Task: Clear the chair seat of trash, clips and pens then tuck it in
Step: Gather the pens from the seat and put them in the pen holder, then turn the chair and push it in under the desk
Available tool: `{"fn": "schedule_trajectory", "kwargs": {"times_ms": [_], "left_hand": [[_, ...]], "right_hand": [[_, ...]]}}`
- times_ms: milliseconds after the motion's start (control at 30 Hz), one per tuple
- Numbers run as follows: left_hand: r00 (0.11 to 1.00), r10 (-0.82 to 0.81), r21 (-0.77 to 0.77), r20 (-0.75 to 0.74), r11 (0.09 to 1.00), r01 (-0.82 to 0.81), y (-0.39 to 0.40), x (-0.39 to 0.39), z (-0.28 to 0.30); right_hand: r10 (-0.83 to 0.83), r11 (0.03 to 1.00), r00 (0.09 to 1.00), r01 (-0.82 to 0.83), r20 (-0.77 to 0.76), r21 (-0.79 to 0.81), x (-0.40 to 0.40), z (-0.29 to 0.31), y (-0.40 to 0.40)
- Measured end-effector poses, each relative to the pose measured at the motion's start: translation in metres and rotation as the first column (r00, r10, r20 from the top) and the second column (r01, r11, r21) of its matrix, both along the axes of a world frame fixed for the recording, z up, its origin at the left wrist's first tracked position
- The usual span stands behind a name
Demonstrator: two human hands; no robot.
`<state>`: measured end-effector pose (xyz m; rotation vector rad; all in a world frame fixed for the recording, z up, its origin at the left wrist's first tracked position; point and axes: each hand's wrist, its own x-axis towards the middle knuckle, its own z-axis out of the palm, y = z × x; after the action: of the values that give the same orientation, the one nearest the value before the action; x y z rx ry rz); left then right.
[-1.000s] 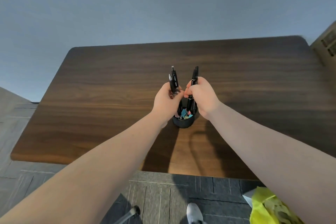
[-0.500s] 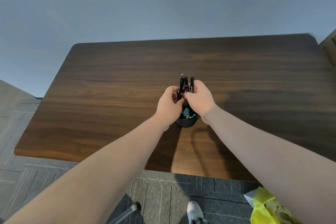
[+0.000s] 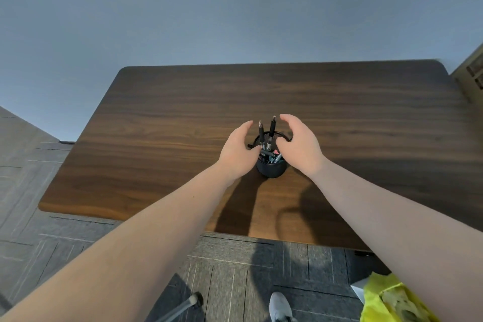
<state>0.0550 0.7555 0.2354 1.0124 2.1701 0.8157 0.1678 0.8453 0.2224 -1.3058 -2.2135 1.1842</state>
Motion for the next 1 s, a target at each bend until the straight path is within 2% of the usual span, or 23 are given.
{"fn": "schedule_trajectory", "kwargs": {"times_ms": [200,367,500,767,1000], "left_hand": [[0.998,-0.063,-0.042,-0.011,0.997,0.062,-0.049,0.000,0.018],[0.990,-0.143,-0.167,-0.010,0.976,0.139,-0.120,0.002,0.033],[0.989,-0.139,-0.180,-0.051,0.975,0.128,-0.203,0.008,0.042],[0.963,-0.205,-0.319,-0.177,0.937,0.141,-0.364,0.022,0.059],[0.958,-0.130,-0.330,-0.257,0.943,0.039,-0.465,0.047,0.083]], "right_hand": [[0.086,0.986,0.986,-0.104,0.143,0.126,0.015,0.009,-0.037],[0.109,0.974,0.970,-0.148,0.219,0.172,0.028,0.024,-0.098],[0.125,0.965,0.953,-0.181,0.277,0.187,0.044,0.032,-0.175],[0.267,0.919,0.894,-0.349,0.360,0.185,0.068,0.041,-0.329],[0.378,0.851,0.852,-0.474,0.363,0.226,0.078,0.061,-0.405]]}}
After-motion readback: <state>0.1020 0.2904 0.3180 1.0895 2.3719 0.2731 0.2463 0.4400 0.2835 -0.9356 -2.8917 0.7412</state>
